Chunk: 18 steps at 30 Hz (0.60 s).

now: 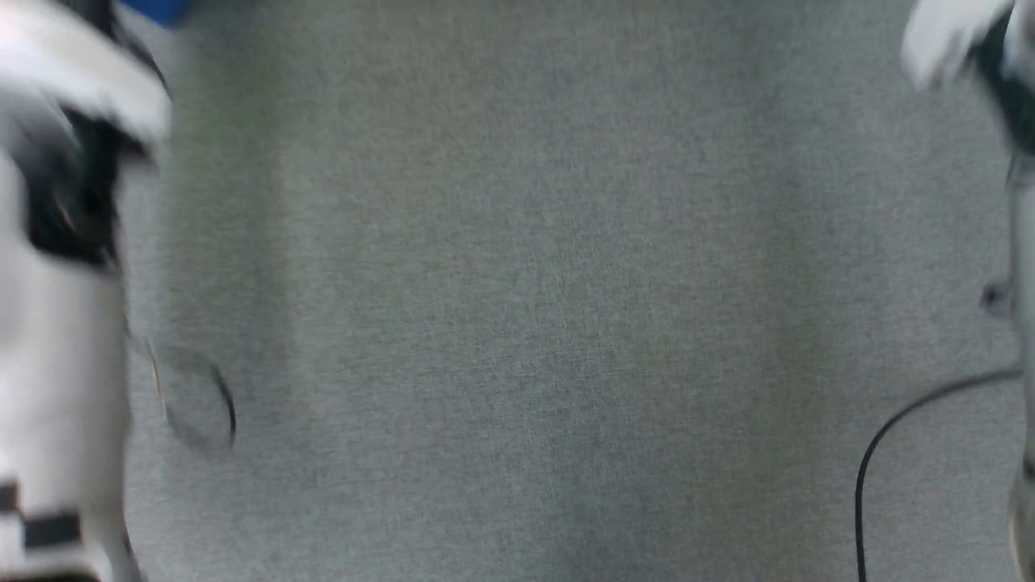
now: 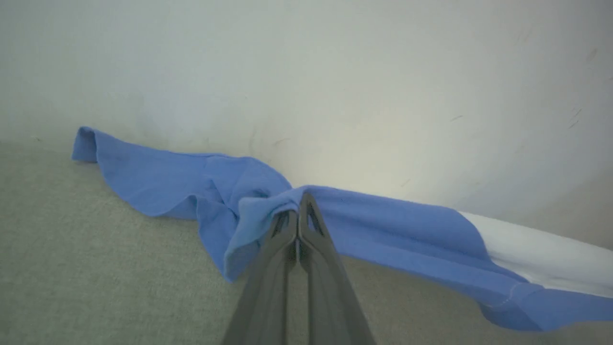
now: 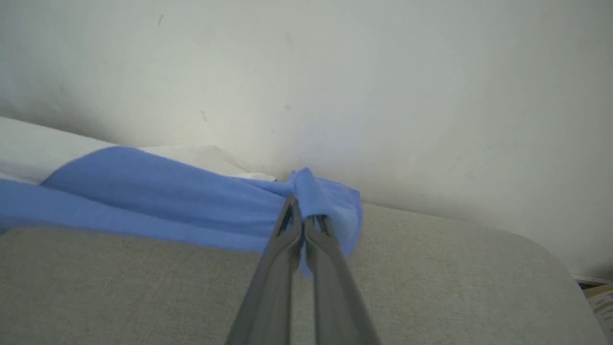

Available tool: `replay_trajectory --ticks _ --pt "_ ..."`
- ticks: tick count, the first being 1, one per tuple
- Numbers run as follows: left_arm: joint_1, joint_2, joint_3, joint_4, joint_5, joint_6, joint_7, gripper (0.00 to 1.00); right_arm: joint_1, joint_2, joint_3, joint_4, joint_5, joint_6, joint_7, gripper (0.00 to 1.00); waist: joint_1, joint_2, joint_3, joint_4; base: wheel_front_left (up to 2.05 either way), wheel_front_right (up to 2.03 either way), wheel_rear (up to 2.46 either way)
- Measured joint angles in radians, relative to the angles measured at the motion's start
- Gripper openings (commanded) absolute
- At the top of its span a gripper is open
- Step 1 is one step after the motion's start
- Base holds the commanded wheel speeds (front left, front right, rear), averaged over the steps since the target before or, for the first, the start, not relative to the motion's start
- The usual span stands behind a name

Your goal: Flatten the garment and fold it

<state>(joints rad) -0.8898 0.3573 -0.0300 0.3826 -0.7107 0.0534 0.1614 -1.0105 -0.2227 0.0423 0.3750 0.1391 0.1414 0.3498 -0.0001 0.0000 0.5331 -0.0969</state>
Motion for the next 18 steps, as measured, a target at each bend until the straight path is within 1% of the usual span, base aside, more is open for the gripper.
replay_trajectory --ticks 5,9,14,18 --pt "0.262 -0.01 -0.024 -0.092 -0.011 -0.008 0.041 0.0 0.276 -0.033 -0.006 -0.166 0.087 -0.001 0.084 0.0 -0.0001 0.0 -0.079 0.013 0.0 0.0 0.0" --pt "0.466 -0.019 -0.042 -0.172 -0.026 0.011 0.083 0.0 0.502 -0.033 -0.047 -0.319 0.097 -0.001 0.141 0.0 -0.0003 0.0 -0.145 0.027 0.0 0.0 0.0" --pt "0.659 -0.043 -0.064 -0.269 -0.031 0.054 0.114 0.0 0.726 0.012 -0.114 -0.464 0.085 -0.001 0.19 0.0 -0.0004 0.0 -0.221 0.048 0.0 0.0 0.0" --pt "0.782 -0.053 -0.073 -0.329 -0.037 0.081 0.13 0.0 0.861 0.065 -0.148 -0.533 0.075 -0.002 0.223 0.0 -0.0003 0.0 -0.274 0.065 0.0 0.0 0.0"
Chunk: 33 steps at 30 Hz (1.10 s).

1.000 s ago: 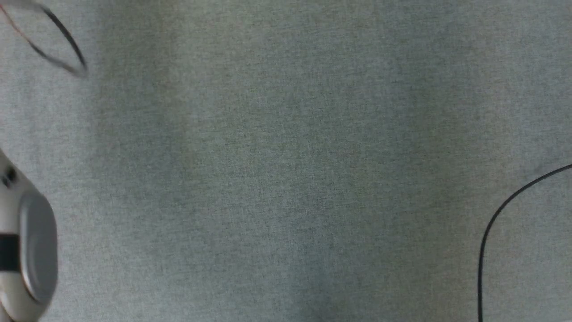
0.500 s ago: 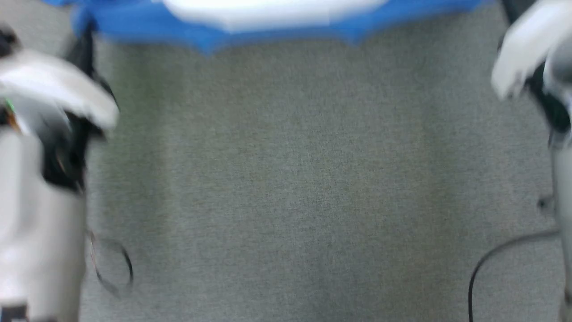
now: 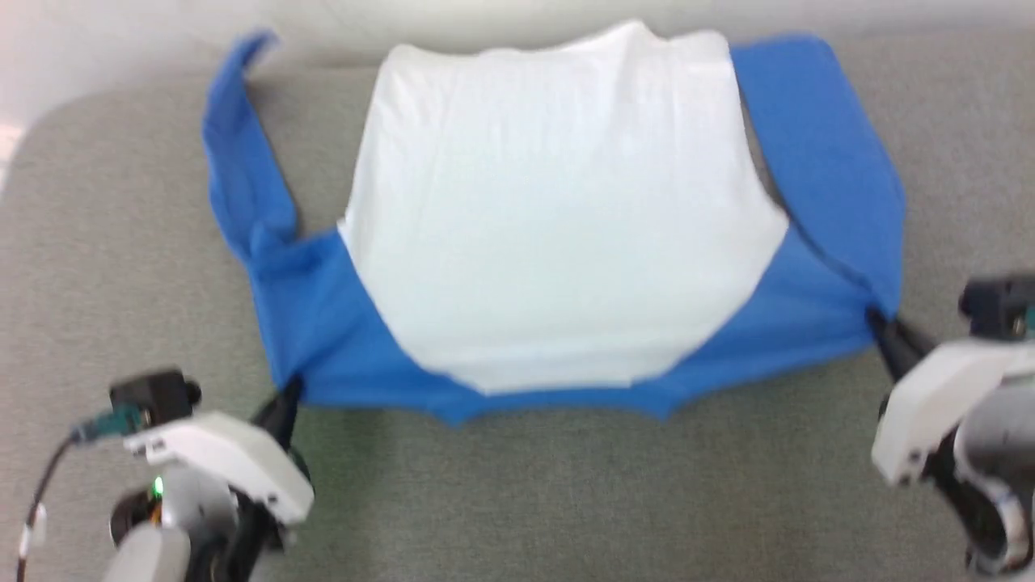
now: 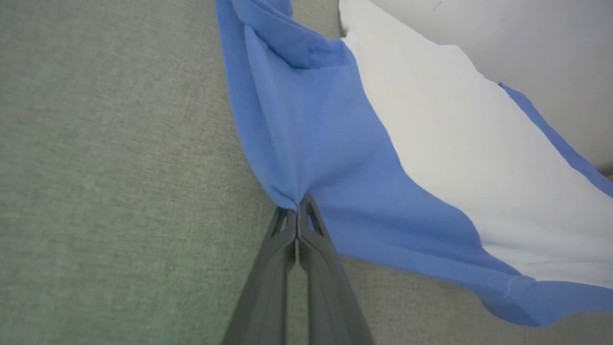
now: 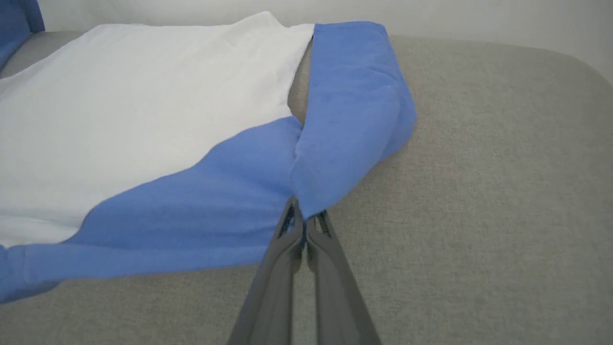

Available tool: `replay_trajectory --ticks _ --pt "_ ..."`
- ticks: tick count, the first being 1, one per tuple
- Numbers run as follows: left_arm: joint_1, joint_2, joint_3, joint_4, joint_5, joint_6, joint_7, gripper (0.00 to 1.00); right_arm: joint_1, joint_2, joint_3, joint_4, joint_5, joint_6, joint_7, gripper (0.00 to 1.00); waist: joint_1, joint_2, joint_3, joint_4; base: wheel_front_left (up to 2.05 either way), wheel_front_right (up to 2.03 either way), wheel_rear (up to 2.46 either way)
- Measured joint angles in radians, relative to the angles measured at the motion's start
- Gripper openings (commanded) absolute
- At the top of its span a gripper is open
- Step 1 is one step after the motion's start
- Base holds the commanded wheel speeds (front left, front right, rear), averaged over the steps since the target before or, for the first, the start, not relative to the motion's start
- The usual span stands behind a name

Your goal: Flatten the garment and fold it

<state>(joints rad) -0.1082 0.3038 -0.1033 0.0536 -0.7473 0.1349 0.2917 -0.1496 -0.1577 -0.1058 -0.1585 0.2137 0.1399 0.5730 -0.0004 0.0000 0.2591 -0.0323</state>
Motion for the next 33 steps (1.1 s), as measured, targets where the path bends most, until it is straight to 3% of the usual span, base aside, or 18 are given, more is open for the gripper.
replay_trajectory --ticks 9,19,20,21,22,28,33 --pt "0.2 -0.023 -0.036 -0.102 -0.015 0.045 0.051 0.0 0.233 0.076 -0.076 -0.057 -0.063 -0.007 0.051 0.0 0.0002 0.0 -0.085 0.025 0.0 0.0 0.0" --pt "0.254 -0.037 -0.084 -0.056 -0.016 0.052 0.067 0.0 0.317 0.104 -0.079 0.074 -0.102 -0.007 -0.005 0.0 0.0004 0.0001 -0.098 0.018 0.0 0.0 0.0" --pt "0.252 -0.041 -0.084 -0.049 -0.016 0.051 0.058 0.33 0.317 0.105 -0.078 0.091 -0.102 -0.007 -0.018 0.0 0.0005 0.0 -0.097 0.017 0.0 0.0 0.0" --pt "0.25 -0.043 -0.084 -0.04 -0.014 0.051 0.051 1.0 0.317 0.105 -0.075 0.105 -0.099 -0.007 -0.031 0.89 0.0005 0.0 -0.096 0.016 0.0 0.0 0.0" --pt "0.249 -0.045 -0.085 -0.035 -0.01 0.05 0.044 1.0 0.317 0.106 -0.073 0.118 -0.096 -0.007 -0.044 1.0 0.0005 0.0 -0.095 0.016 0.0 0.0 0.0" --pt "0.24 -0.066 -0.072 -0.034 -0.011 0.032 -0.016 1.0 0.35 0.106 -0.089 0.164 -0.059 -0.007 -0.204 1.0 0.0005 0.0 -0.111 0.022 0.0 0.0 0.0" --pt "0.241 -0.077 -0.023 -0.101 -0.039 0.024 -0.077 1.0 0.36 0.106 -0.136 0.116 -0.039 -0.007 -0.317 1.0 0.0004 0.0001 -0.13 0.028 0.0 0.0 0.0"
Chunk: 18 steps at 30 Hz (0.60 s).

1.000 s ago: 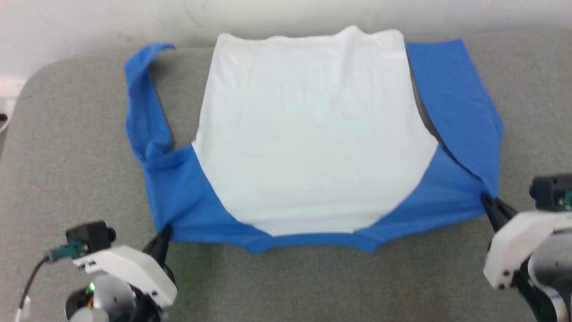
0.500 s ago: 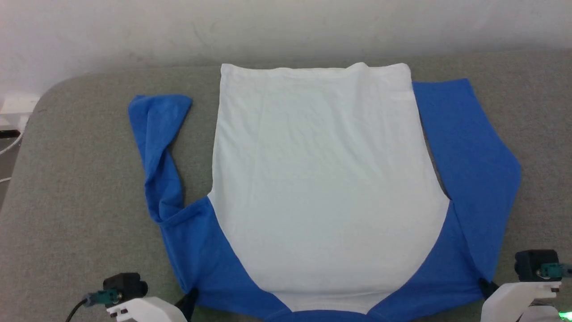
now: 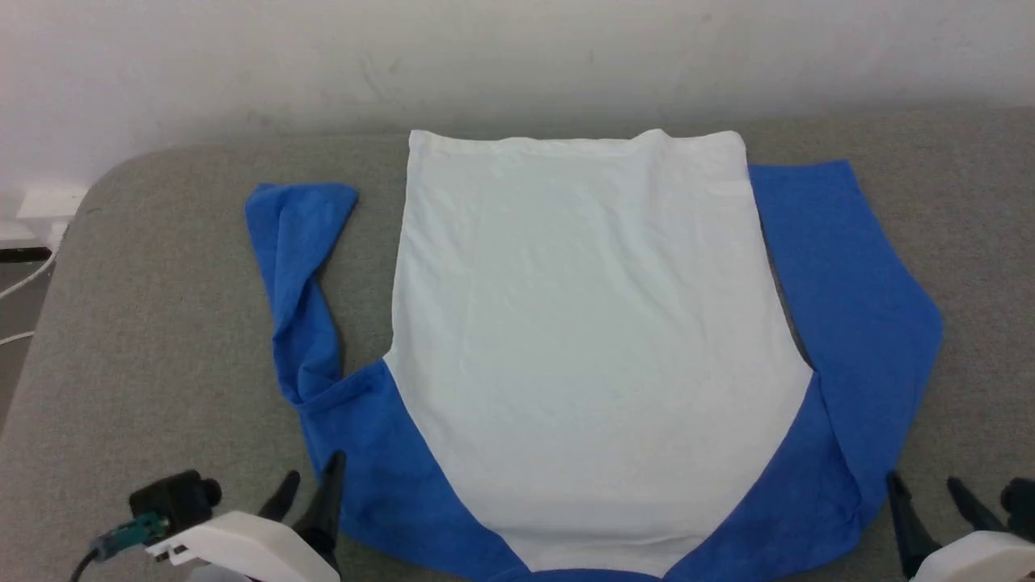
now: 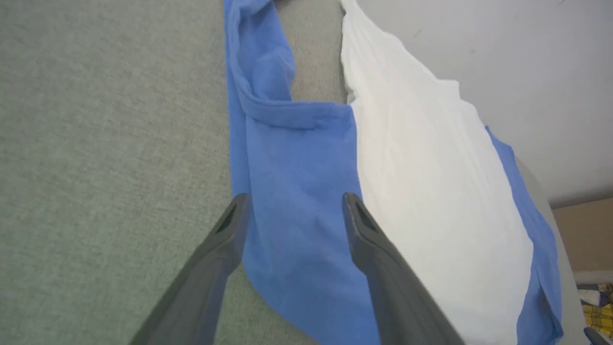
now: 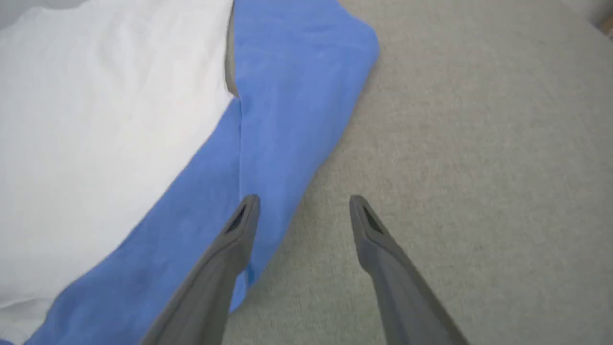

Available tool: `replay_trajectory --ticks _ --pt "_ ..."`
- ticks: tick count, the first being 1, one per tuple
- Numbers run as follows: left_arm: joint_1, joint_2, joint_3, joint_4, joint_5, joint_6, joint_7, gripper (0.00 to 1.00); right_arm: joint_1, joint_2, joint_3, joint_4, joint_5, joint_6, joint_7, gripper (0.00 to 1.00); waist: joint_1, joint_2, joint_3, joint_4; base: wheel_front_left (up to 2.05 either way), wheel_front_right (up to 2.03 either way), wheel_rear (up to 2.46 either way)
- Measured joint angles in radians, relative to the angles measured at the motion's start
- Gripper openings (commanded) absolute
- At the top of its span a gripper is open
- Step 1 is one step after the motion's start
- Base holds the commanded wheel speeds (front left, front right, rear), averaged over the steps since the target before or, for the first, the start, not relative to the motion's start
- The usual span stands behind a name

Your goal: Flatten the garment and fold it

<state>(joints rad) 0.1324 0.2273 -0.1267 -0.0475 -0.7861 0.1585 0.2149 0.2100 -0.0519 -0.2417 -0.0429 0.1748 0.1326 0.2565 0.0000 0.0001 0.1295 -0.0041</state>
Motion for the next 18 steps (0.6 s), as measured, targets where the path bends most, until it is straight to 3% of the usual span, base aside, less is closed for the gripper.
replay_trajectory --ticks 6,11,18 --pt "-0.052 0.01 0.08 -0.041 0.025 0.002 -0.118 1.0 -0.053 -0.001 0.006 -0.058 0.005 0.0 -0.139 1.0 0.0 0.0 0.005 -0.005 0.0 0.0 0.0" --pt "-0.208 0.052 0.111 0.024 0.061 -0.01 -0.181 1.0 -0.12 0.0 0.069 -0.071 -0.008 0.0 -0.239 1.0 0.0001 0.0 0.043 -0.011 0.0 0.0 0.0" --pt "-0.48 0.254 0.069 0.127 0.201 -0.071 -0.117 1.0 -0.242 0.001 0.165 -0.102 -0.041 0.0 -0.314 1.0 0.0002 0.0 0.143 -0.033 0.0 0.0 0.0"
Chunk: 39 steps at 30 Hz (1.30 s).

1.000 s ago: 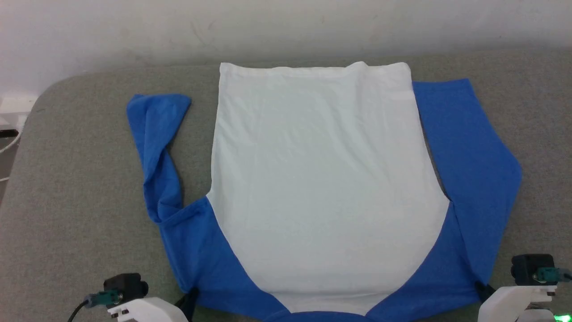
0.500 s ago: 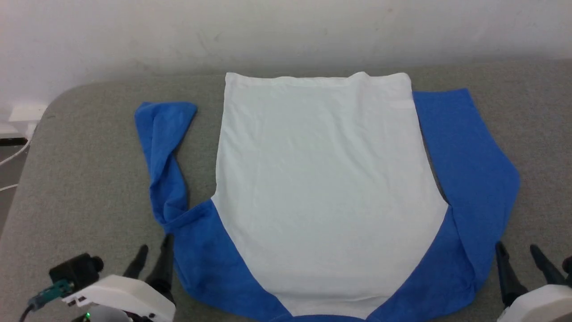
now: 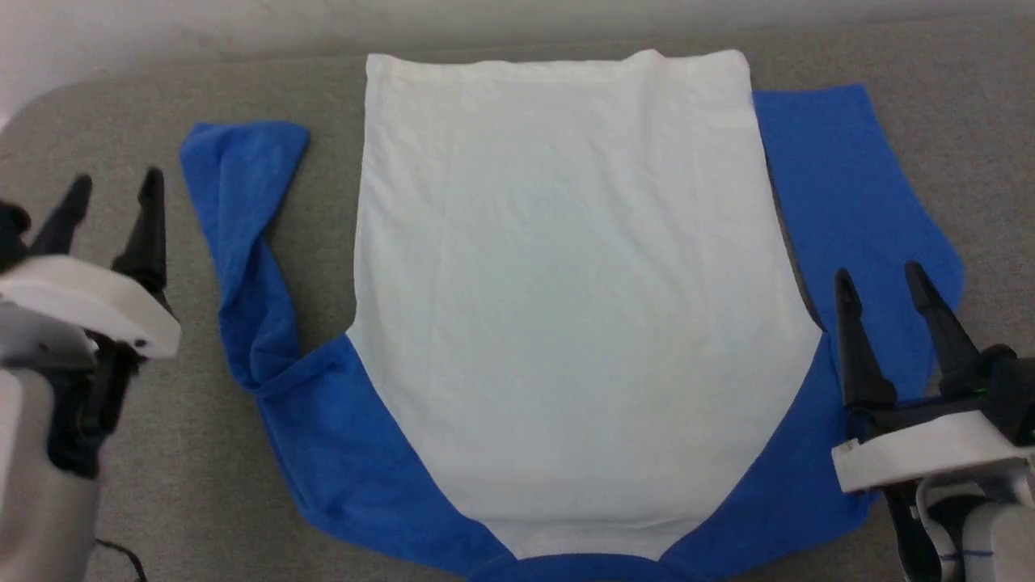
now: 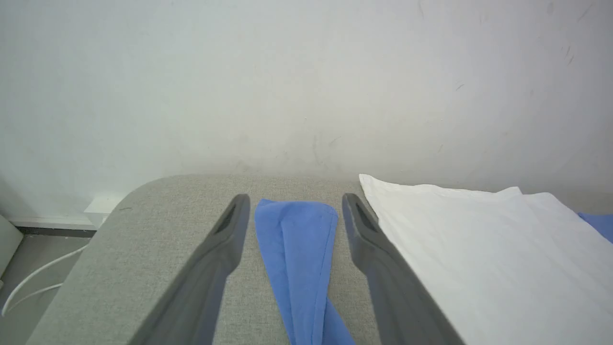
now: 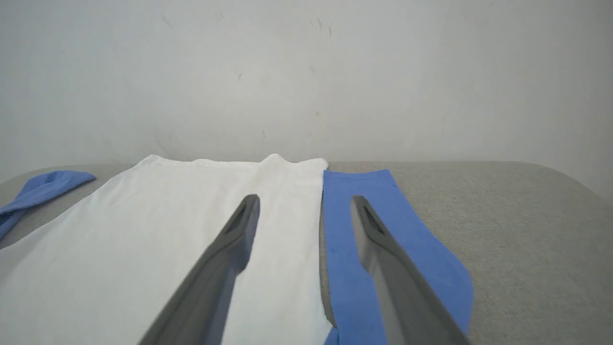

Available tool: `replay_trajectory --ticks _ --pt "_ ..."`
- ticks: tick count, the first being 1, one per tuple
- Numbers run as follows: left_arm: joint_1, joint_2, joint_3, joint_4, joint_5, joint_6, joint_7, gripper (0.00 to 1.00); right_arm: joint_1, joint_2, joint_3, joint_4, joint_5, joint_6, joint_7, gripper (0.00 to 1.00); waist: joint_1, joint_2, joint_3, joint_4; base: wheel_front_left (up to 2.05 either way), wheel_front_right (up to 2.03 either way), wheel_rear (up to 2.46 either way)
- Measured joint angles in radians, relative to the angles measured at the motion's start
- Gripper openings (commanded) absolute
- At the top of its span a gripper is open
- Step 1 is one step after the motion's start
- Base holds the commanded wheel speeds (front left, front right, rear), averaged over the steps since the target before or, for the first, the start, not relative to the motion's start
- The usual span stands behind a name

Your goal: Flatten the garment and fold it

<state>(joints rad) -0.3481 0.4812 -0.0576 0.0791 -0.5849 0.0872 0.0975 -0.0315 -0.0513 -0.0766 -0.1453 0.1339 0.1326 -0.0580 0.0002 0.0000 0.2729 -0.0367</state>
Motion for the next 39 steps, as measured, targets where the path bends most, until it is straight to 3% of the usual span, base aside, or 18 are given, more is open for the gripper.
replay_trajectory --ticks 3,7,13,26,32,33,34,35,39 --pt "-0.134 0.081 -0.017 0.028 0.032 -0.03 0.083 1.0 -0.048 0.0 0.029 -0.013 -0.001 0.0 -0.015 1.0 0.0001 0.0 0.055 -0.013 0.0 0.0 0.0" --pt "-0.272 0.149 -0.018 0.074 0.024 -0.052 0.205 1.0 -0.095 0.0 0.067 -0.031 0.005 0.0 -0.034 1.0 0.0002 0.0 0.132 -0.033 0.0 0.0 0.0" --pt "-0.374 0.231 0.014 0.138 -0.023 -0.045 0.389 1.0 -0.136 0.0 0.113 -0.043 0.007 0.0 -0.051 1.0 0.0002 0.0 0.236 -0.074 0.0 0.0 0.0" --pt "-0.428 0.301 0.089 0.145 -0.112 0.096 0.676 1.0 -0.175 -0.001 0.159 -0.04 0.049 0.0 -0.1 1.0 -0.0001 0.0 0.404 -0.17 0.0 0.0 0.0" --pt "-0.427 0.367 0.143 0.072 -0.174 0.174 0.857 1.0 -0.188 -0.001 0.167 -0.031 0.061 0.0 -0.12 1.0 -0.0004 0.0 0.447 -0.21 0.0 0.0 0.0" --pt "-0.423 0.373 0.151 0.058 -0.183 0.184 0.877 0.74 -0.189 -0.001 0.165 -0.028 0.062 0.0 -0.12 1.0 -0.0004 0.0 0.452 -0.214 0.0 0.0 0.0" --pt "-0.415 0.378 0.16 0.044 -0.19 0.192 0.89 0.23 -0.19 0.0 0.163 -0.025 0.063 0.0 -0.122 1.0 -0.0003 0.0 0.454 -0.218 0.0 0.0 0.0" --pt "-0.405 0.381 0.165 0.03 -0.197 0.196 0.901 0.0 -0.19 -0.001 0.159 -0.021 0.063 0.0 -0.123 1.0 -0.0003 0.0 0.455 -0.22 0.0 0.0 0.0" --pt "-0.348 0.372 0.174 -0.018 -0.199 0.194 0.864 0.0 -0.191 -0.001 0.152 -0.009 0.07 0.0 -0.128 1.0 -0.0002 0.0 0.44 -0.218 0.0 0.0 0.0"
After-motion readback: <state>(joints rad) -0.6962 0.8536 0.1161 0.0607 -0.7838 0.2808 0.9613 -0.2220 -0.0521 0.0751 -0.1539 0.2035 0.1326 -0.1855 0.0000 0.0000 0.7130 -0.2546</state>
